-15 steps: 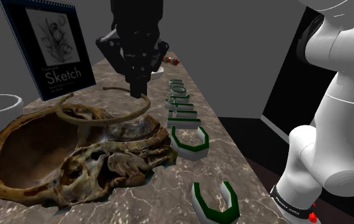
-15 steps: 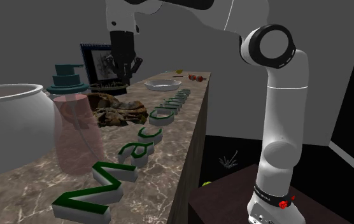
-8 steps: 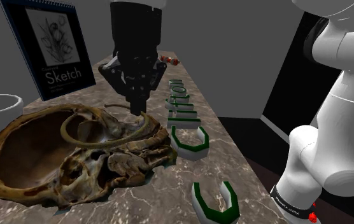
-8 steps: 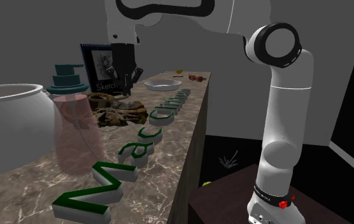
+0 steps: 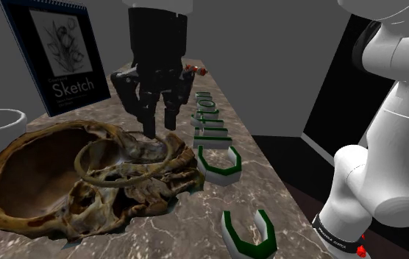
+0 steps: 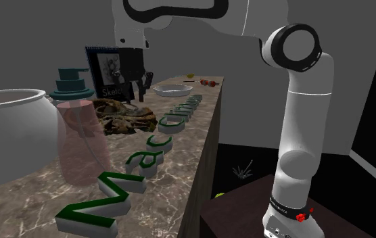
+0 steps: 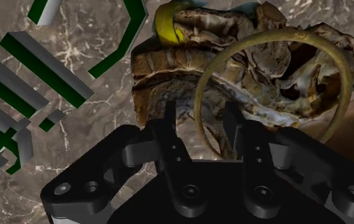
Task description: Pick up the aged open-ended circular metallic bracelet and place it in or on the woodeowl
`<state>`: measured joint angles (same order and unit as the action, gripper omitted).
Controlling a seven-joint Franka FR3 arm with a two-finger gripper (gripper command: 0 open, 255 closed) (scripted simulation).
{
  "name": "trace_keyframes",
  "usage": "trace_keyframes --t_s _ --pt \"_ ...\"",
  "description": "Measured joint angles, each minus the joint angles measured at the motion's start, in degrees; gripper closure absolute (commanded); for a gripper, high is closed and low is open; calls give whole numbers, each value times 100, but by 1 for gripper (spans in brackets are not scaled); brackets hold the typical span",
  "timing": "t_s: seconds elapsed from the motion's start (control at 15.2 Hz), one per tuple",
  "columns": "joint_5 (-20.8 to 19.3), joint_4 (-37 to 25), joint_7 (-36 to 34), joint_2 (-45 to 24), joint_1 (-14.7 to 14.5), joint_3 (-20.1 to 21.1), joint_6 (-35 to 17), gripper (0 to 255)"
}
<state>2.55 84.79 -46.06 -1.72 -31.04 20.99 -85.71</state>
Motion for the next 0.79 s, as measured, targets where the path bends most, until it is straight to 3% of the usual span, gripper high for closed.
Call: trace_keyframes --t_s 0.33,0.59,0.79 --pt "0 0 0 0 0 0 0 0" --pt "-97 -909 -97 -277 -55 39 637 0" --pt "-143 -1226 -107 -399 -67 42 846 0"
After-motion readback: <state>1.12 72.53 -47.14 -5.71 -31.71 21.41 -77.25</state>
